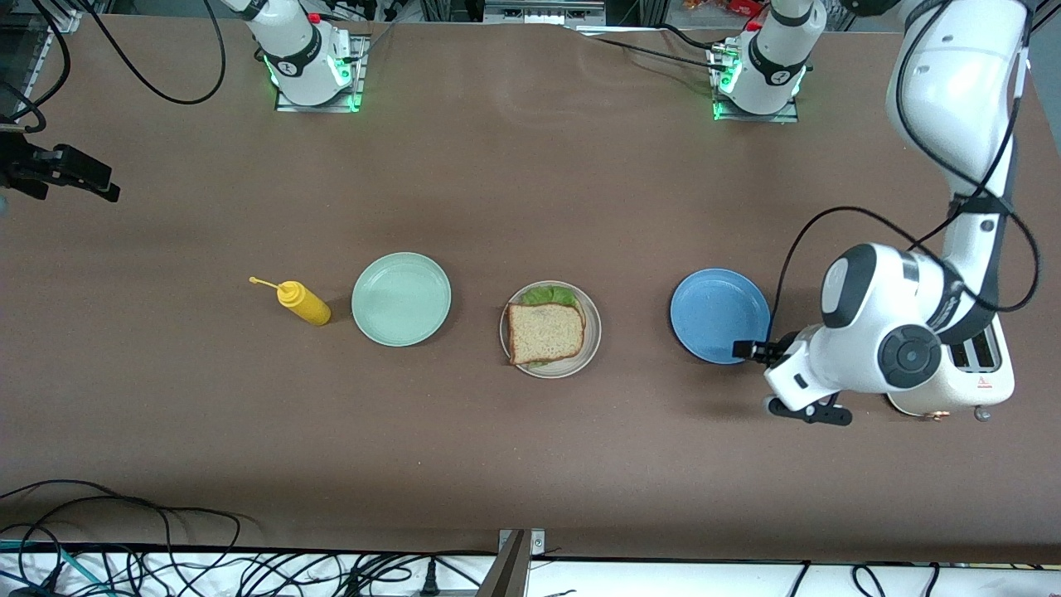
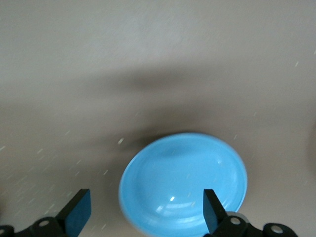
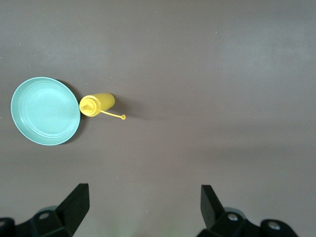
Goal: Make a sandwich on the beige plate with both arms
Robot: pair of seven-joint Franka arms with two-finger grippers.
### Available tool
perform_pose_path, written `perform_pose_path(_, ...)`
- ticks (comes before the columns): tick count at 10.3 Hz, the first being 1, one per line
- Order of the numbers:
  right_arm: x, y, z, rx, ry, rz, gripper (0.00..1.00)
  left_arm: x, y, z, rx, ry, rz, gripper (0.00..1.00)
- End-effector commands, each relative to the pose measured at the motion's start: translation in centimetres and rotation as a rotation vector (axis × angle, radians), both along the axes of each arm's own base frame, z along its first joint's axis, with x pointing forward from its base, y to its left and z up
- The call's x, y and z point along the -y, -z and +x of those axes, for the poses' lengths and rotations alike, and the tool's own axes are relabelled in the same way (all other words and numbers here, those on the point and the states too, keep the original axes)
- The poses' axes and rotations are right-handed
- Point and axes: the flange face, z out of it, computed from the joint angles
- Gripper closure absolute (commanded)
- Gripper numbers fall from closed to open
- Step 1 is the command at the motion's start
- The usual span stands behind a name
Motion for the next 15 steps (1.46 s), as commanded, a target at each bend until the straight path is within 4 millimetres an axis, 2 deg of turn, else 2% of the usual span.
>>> perform_pose_path(1,-0.3,-0.4,-0.2,0.005,0.006,0.004,0.0,-2.3,-3.0,-4.2,-0.04,0.044,0.084,0.0)
perform_pose_path(3,-0.3,-0.4,-0.2,0.005,0.004,0.006,0.0,-3.4,-6.4,-6.5,-0.053,0.026,0.118,0.0)
perform_pose_path(7,-0.2,-0.4,-0.2,0.005,0.006,0.007,0.0,-5.2,-16.8,-10.8,-0.085,-0.016,0.145,0.0)
perform_pose_path(9,-0.3,-0.4,-0.2,0.005,0.004,0.004,0.0,-5.0,-21.6,-12.9,-0.087,-0.028,0.121,0.0)
perform_pose_path(11,-0.3,-0.4,-0.2,0.005,0.004,0.004,0.0,-4.7,-24.3,-14.1,-0.072,-0.039,0.096,0.0)
perform_pose_path(12,-0.3,-0.4,-0.2,0.005,0.001,0.004,0.0,-5.1,-25.3,-14.5,-0.057,-0.056,0.067,0.0)
perform_pose_path(13,-0.3,-0.4,-0.2,0.005,0.003,0.006,0.0,-6.4,-26.6,-14.9,-0.036,-0.088,0.037,0.0)
perform_pose_path(15,-0.1,-0.3,-0.2,0.0,0.004,0.006,0.0,-6.3,-29.0,-15.9,0.009,-0.091,0.024,0.0)
